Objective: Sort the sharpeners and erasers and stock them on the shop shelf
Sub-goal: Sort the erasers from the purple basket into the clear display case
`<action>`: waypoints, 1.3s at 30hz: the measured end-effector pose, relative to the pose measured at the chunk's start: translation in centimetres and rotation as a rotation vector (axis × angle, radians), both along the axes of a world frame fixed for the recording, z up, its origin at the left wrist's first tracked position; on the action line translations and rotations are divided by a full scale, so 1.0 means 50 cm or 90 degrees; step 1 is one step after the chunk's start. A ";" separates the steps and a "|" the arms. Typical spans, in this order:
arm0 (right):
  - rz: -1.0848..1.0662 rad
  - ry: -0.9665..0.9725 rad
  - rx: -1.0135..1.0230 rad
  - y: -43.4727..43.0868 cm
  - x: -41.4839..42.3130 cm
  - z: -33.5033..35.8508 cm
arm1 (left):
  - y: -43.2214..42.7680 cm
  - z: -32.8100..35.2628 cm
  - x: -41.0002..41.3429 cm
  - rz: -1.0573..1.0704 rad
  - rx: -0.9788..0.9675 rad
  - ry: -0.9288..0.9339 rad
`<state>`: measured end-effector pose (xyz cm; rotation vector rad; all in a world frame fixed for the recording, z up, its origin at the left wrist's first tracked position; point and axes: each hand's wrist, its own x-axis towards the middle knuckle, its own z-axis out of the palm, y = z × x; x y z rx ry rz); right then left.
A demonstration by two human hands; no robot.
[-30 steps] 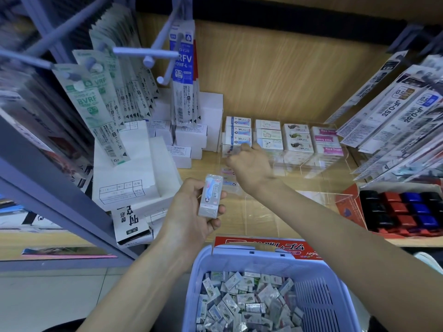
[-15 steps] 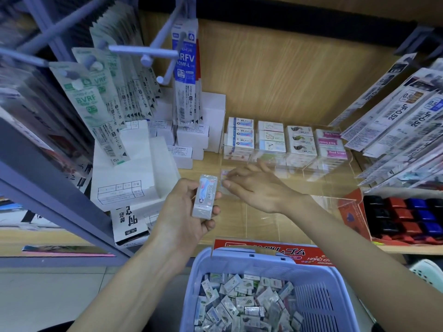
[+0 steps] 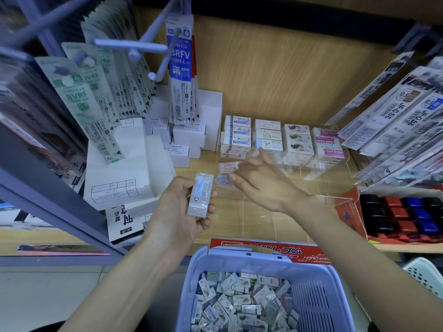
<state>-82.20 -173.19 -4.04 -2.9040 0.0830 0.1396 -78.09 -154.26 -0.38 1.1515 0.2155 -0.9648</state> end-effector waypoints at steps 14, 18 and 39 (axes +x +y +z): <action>-0.042 0.068 -0.041 0.029 0.003 0.006 | -0.004 0.000 0.000 -0.010 0.005 -0.005; -0.130 -0.109 0.197 0.039 -0.027 0.032 | -0.006 0.002 -0.004 0.001 -0.021 0.011; -0.384 -0.286 0.766 0.169 -0.121 0.026 | -0.007 -0.029 -0.023 -0.007 -0.035 -0.165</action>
